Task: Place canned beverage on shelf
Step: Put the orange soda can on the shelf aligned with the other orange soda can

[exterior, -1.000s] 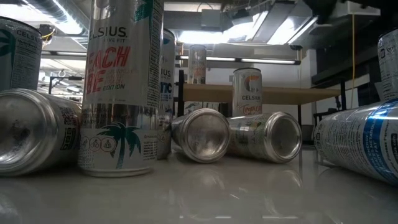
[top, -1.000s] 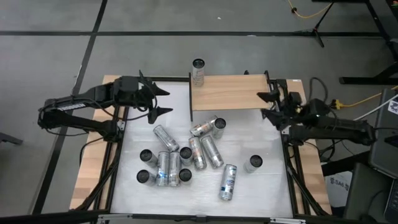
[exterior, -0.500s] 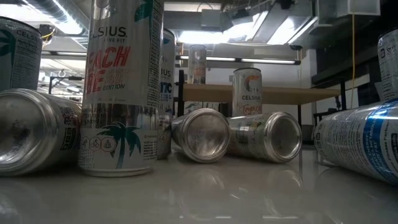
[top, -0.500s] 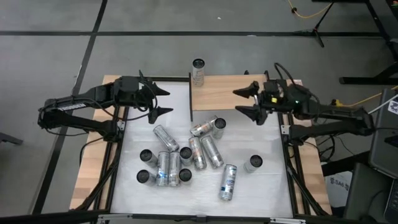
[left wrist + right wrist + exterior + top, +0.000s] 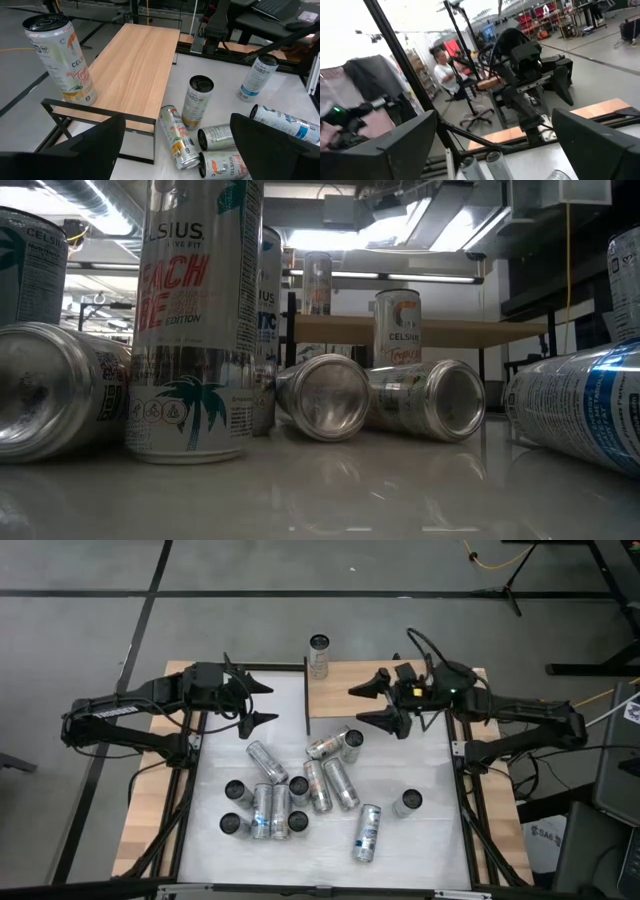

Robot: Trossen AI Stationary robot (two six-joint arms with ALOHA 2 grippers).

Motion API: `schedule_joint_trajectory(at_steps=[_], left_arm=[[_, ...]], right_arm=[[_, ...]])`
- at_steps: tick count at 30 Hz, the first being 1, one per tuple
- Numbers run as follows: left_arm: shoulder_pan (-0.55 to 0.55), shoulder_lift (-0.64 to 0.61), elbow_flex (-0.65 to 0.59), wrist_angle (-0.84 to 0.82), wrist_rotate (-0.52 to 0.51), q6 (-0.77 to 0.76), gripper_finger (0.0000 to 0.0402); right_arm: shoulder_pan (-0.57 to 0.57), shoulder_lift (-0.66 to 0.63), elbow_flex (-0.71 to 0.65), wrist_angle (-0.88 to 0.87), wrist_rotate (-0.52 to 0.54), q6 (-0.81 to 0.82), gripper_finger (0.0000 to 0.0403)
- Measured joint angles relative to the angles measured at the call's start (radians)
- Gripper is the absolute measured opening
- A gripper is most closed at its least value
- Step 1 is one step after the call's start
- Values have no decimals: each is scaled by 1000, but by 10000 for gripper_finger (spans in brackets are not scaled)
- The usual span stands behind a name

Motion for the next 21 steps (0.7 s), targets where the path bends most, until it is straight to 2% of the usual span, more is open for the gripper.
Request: schedule_joint_trajectory(at_steps=[4,11,16,21], left_arm=[[0,0,0,0,0,0,350],[0,0,0,0,-1,0,350],[0,0,0,0,-7,0,350],[0,0,0,0,-7,0,350]], right_arm=[[22,62,107,-198,26,-71,389],[111,169,285,-623,266,-173,389],[175,217,305,-752,343,-183,389],[192,263,305,-854,410,-183,389]])
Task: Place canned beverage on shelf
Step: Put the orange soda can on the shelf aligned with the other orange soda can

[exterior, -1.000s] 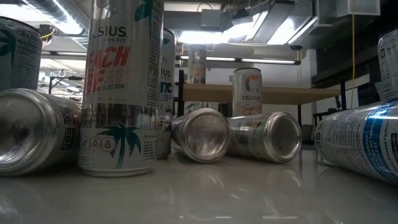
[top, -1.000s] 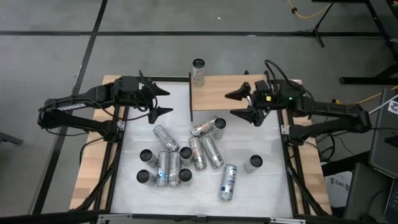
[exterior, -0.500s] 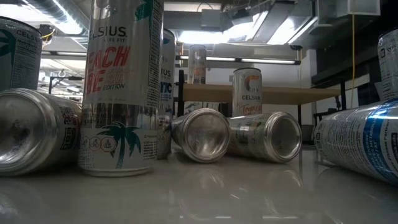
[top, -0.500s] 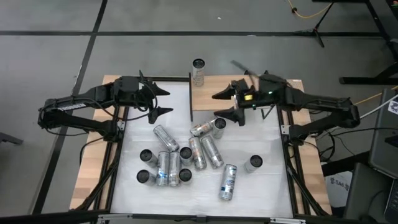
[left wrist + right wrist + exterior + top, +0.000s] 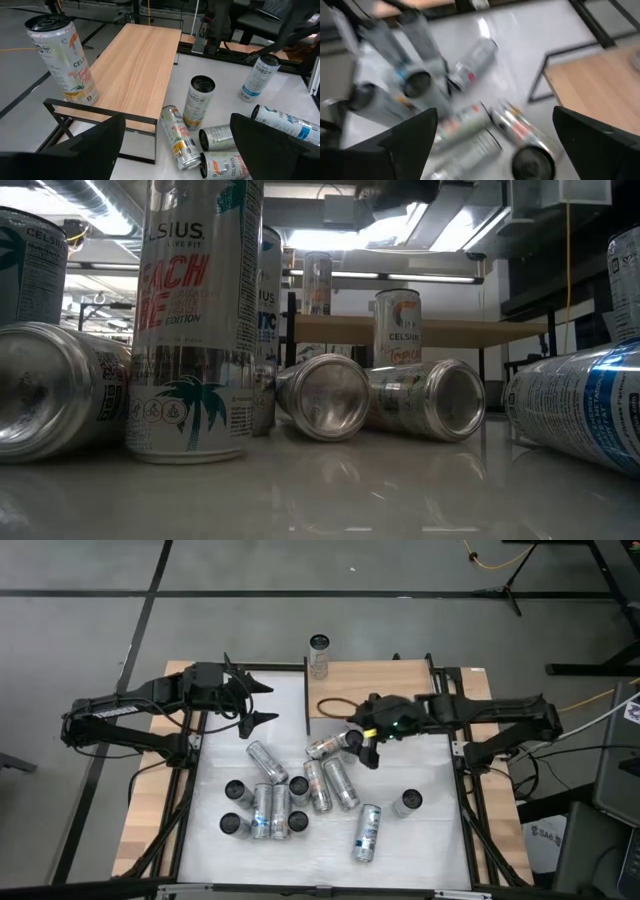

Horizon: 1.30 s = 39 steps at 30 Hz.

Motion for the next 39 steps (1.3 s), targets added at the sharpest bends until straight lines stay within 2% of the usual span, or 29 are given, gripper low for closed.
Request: schedule_joint_trajectory(at_steps=[6,15,26,39], left_arm=[[0,0,0,0,0,0,350],[0,0,0,0,0,0,350],[0,0,0,0,0,0,350],[0,0,0,0,0,0,350]], right_arm=[[-4,67,0,-72,53,0,389],[-3,170,0,-143,56,2,389],[-3,191,0,-172,112,5,389],[-13,256,1,-198,101,4,389]])
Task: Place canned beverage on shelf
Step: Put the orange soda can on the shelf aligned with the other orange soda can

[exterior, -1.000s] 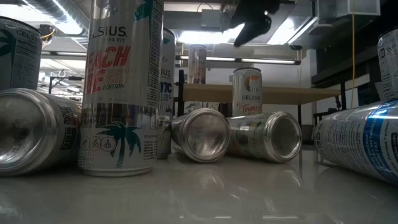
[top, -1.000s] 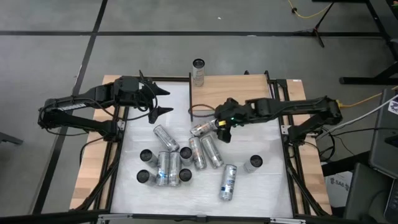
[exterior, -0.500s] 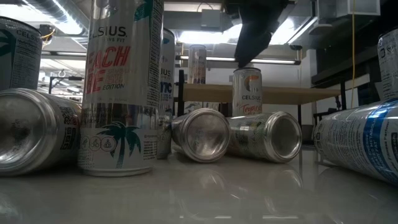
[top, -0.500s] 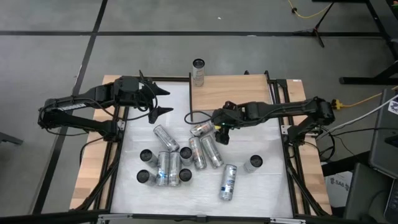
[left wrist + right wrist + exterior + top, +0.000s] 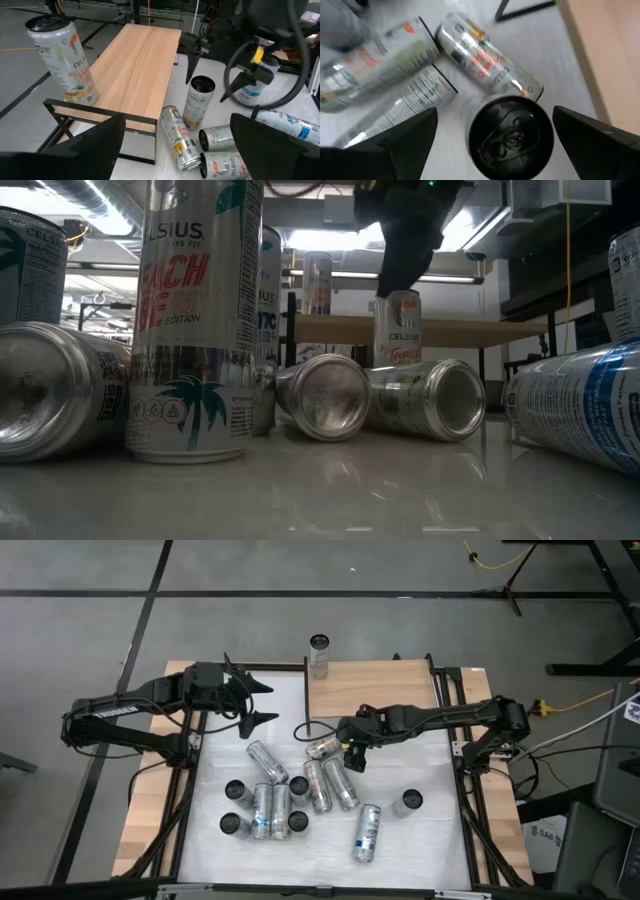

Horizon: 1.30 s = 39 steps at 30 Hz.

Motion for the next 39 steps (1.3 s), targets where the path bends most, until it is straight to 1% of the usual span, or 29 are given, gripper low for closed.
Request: schedule_joint_trajectory(at_steps=[11,17,33,36,39], left_arm=[[0,0,0,0,0,0,350],[0,0,0,1,0,0,350],[0,0,0,1,0,0,350],[0,0,0,1,0,0,350],[0,0,0,1,0,0,350]], right_arm=[[0,45,-1,-10,0,-1,389],[0,47,-1,-35,-2,-1,389],[0,47,-1,-35,-2,0,388],[0,47,-1,-34,-1,0,371],[0,47,-1,-33,0,-1,340]])
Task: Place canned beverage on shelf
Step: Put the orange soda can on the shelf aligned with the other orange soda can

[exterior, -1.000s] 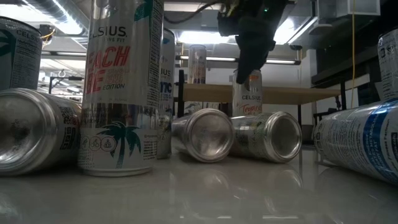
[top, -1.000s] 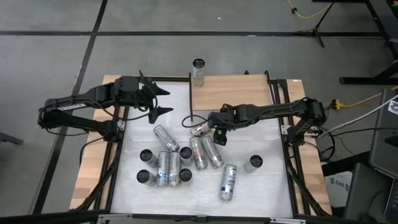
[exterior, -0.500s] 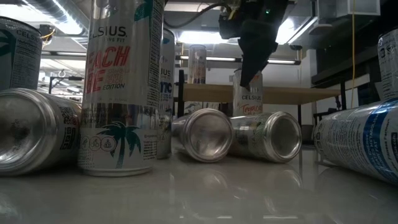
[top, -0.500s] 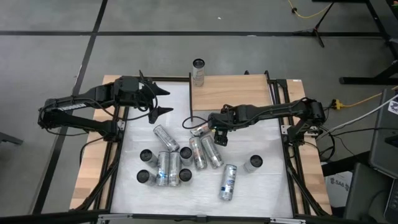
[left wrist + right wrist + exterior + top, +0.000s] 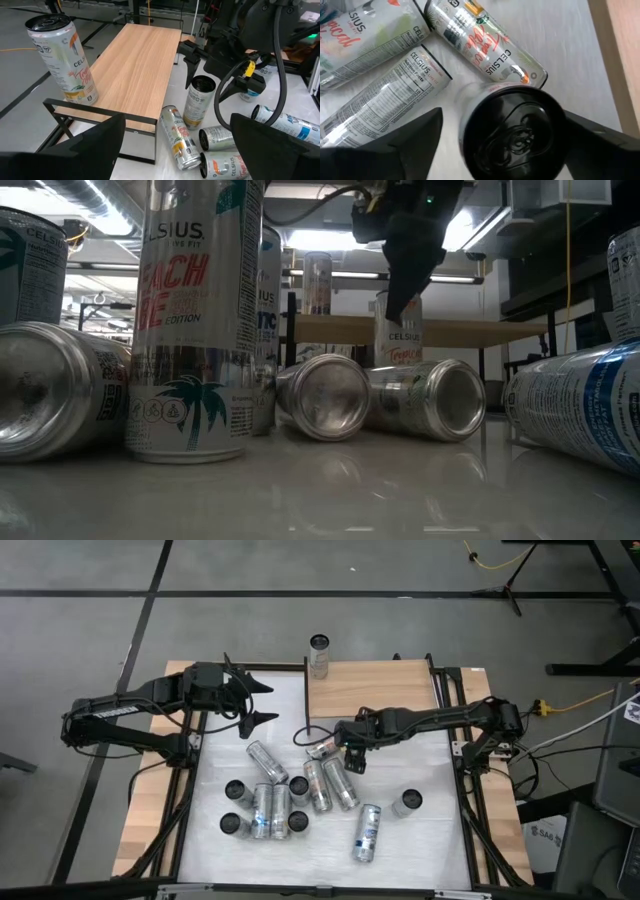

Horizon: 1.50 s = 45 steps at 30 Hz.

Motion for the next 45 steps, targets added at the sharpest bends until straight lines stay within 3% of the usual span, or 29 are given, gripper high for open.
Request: schedule_joint_trajectory(at_steps=[10,23,35,45], left_arm=[[0,0,0,0,0,0,350],[0,0,0,0,0,0,350],[0,0,0,0,0,0,350],[0,0,0,0,0,0,350]], right_arm=[[0,-1,0,4,0,0,249],[2,1,27,-29,-73,-1,257],[2,2,287,-193,-132,0,253],[-2,2,467,-205,-115,-53,253]])
